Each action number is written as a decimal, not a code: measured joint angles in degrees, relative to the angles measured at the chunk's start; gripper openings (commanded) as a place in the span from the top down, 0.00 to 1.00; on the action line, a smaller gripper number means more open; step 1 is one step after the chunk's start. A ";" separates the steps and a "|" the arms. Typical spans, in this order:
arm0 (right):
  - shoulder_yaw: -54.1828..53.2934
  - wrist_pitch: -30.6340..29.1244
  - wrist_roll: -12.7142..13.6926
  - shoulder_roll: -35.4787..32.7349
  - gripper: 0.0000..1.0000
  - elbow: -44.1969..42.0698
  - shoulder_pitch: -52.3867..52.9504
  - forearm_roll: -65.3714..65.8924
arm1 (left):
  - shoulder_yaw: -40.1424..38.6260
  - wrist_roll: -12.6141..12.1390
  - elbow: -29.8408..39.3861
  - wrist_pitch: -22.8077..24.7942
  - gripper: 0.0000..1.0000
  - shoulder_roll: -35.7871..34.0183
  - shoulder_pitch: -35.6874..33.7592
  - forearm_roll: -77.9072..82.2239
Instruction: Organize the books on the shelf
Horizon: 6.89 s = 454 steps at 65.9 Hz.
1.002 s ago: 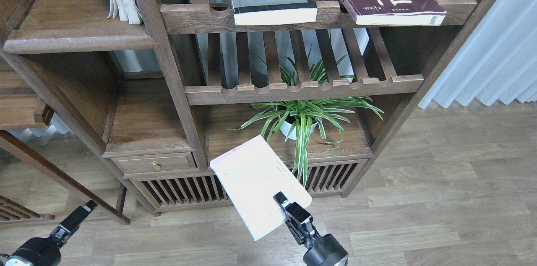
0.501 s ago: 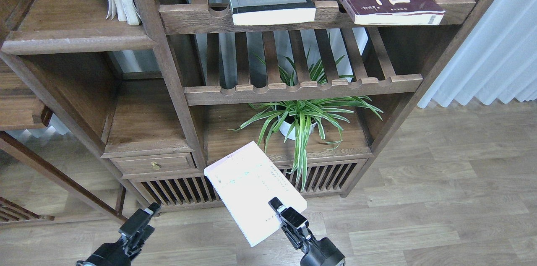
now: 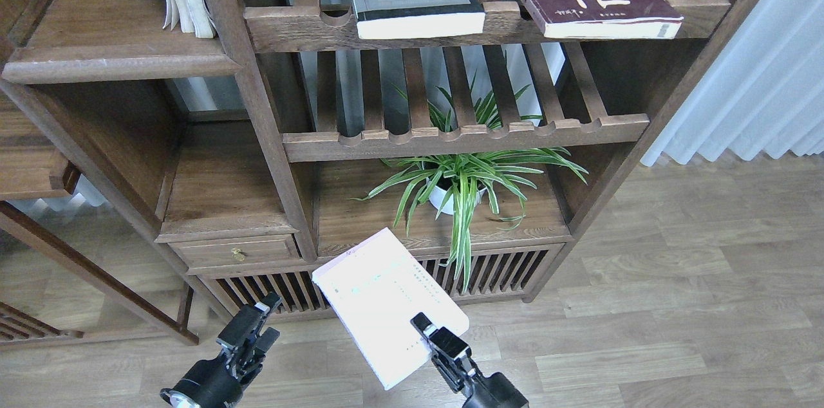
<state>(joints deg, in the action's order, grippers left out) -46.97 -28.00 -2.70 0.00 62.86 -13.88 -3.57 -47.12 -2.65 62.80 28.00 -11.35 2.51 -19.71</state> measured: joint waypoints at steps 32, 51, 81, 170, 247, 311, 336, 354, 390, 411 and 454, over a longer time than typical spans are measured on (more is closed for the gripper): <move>2.07 0.00 -0.04 0.00 0.89 0.08 -0.09 -0.21 | 2.01 0.00 -1.79 0.00 0.00 3.72 -1.27 0.40; 2.66 0.00 -0.03 0.00 0.89 0.09 -0.09 -0.13 | 2.07 0.09 -3.60 0.00 0.00 5.99 -2.92 8.76; 2.67 0.00 -0.03 0.00 0.87 0.09 -0.18 -0.03 | 3.58 1.25 -4.06 0.00 0.06 6.22 -2.81 10.62; 2.64 0.00 -0.47 0.00 0.00 0.49 -0.08 3.32 | 6.63 7.65 -0.86 -0.03 0.93 1.33 -2.80 9.44; 2.68 0.00 -0.11 0.00 0.00 -2.83 0.26 4.78 | -17.98 7.84 15.74 0.00 0.92 -39.81 -25.48 0.66; -2.25 0.00 -0.86 0.00 0.00 -1.45 3.63 3.99 | -21.16 0.13 -6.51 0.00 0.93 -29.80 -58.92 43.88; -9.60 0.00 -1.08 0.00 0.00 2.97 7.85 2.94 | -23.72 0.90 -10.46 0.00 0.94 -20.02 -61.40 51.03; -10.32 0.00 -1.08 0.00 0.00 4.32 8.33 2.52 | -29.58 2.40 -11.08 0.01 0.94 -16.75 -61.57 59.57; -12.67 0.00 -1.15 0.00 0.00 8.27 16.20 -5.39 | -29.98 5.30 -15.17 0.00 0.94 -12.29 -65.65 69.79; -13.21 0.00 -1.18 0.00 0.00 13.87 16.69 -5.83 | -29.70 12.51 -18.32 0.00 0.93 -13.15 -65.78 70.61; -16.51 0.01 -2.29 0.00 0.00 19.10 17.96 -8.39 | -28.96 14.77 -22.92 0.00 0.50 -7.94 -65.22 69.69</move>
<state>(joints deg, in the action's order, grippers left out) -63.48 -28.00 -4.99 0.00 81.96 4.08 -11.97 -76.08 12.12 39.88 28.00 -19.29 -62.71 49.98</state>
